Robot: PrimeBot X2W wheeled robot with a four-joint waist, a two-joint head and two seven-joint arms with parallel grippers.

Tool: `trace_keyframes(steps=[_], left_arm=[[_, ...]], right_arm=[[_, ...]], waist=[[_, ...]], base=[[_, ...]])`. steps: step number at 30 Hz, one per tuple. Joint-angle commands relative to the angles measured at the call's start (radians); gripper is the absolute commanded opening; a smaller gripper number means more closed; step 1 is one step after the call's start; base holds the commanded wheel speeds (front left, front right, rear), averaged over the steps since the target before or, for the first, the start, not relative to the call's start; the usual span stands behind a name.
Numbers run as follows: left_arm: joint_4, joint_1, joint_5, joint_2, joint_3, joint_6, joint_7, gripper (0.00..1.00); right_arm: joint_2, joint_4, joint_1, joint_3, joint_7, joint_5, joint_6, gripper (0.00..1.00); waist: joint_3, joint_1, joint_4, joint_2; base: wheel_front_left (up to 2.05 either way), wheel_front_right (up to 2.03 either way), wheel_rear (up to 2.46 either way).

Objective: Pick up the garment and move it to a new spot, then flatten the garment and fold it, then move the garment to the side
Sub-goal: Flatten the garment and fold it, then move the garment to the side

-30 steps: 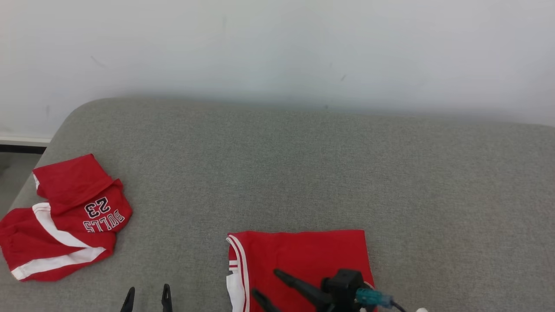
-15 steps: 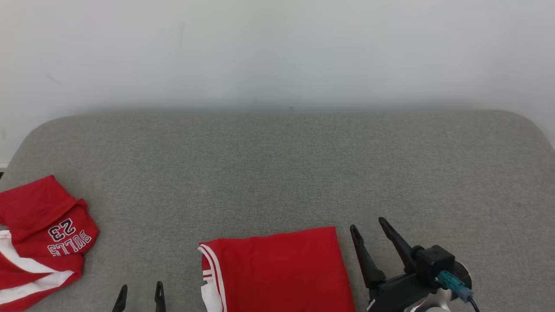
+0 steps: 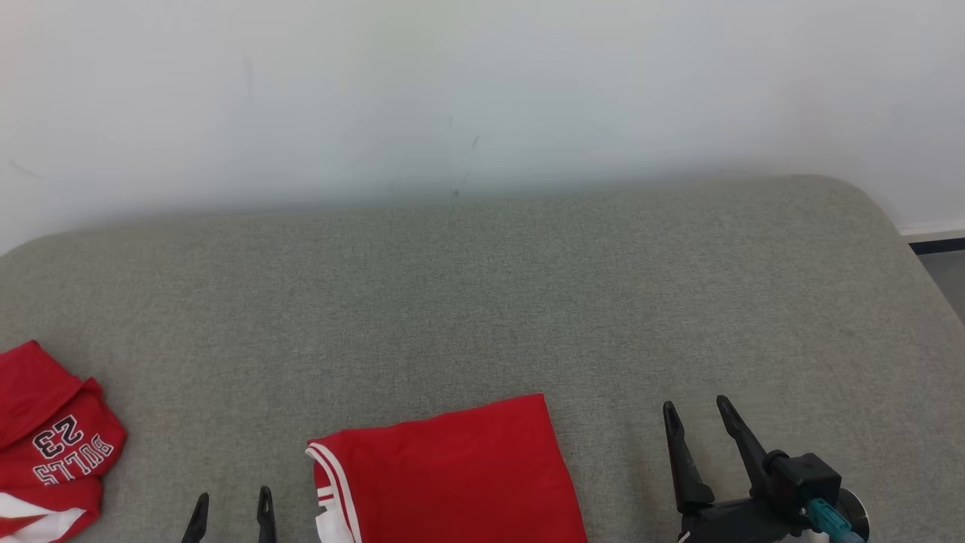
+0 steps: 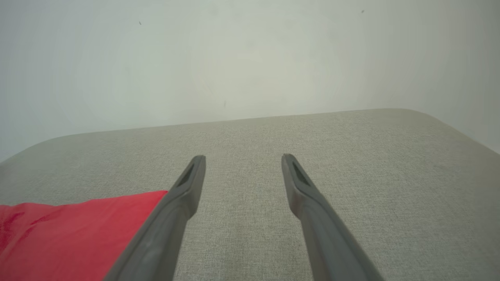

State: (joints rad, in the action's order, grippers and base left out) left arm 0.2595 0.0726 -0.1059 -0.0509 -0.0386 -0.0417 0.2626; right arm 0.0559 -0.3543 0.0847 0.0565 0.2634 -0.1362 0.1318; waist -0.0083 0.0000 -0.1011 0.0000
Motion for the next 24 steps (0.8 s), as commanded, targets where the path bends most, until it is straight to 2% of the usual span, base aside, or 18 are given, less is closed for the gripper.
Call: trace_keyframes(steps=[1, 9, 16, 24], left_arm=[[-0.002, 0.005, 0.006, 0.001, -0.004, 0.002, 0.003, 1.0], [-0.011, 0.028, 0.0, 0.001, -0.027, 0.004, 0.003, 1.0], [-0.016, 0.028, 0.007, 0.001, -0.029, 0.001, 0.003, 1.0], [0.001, 0.01, -0.008, 0.001, -0.014, -0.005, 0.003, 1.0]], right_arm=[[-0.004, 0.005, -0.01, -0.005, 0.001, 0.01, -0.003, 1.0], [-0.006, 0.016, -0.027, -0.011, 0.001, -0.008, -0.003, 1.0], [-0.006, 0.01, -0.038, -0.005, 0.001, -0.022, -0.003, 1.0], [-0.006, -0.095, 0.017, 0.084, 0.001, -0.061, -0.003, 1.0]], waist=[[-0.006, 0.0, -0.01, 0.0], [-0.021, 0.0, -0.028, 0.0], [-0.016, 0.0, -0.015, 0.0], [0.007, 0.0, 0.031, 0.0]], base=[[0.0, 0.0, 0.0], [0.0, 0.0, 0.0], [0.0, 0.0, 0.0], [0.0, 0.0, 0.0]])
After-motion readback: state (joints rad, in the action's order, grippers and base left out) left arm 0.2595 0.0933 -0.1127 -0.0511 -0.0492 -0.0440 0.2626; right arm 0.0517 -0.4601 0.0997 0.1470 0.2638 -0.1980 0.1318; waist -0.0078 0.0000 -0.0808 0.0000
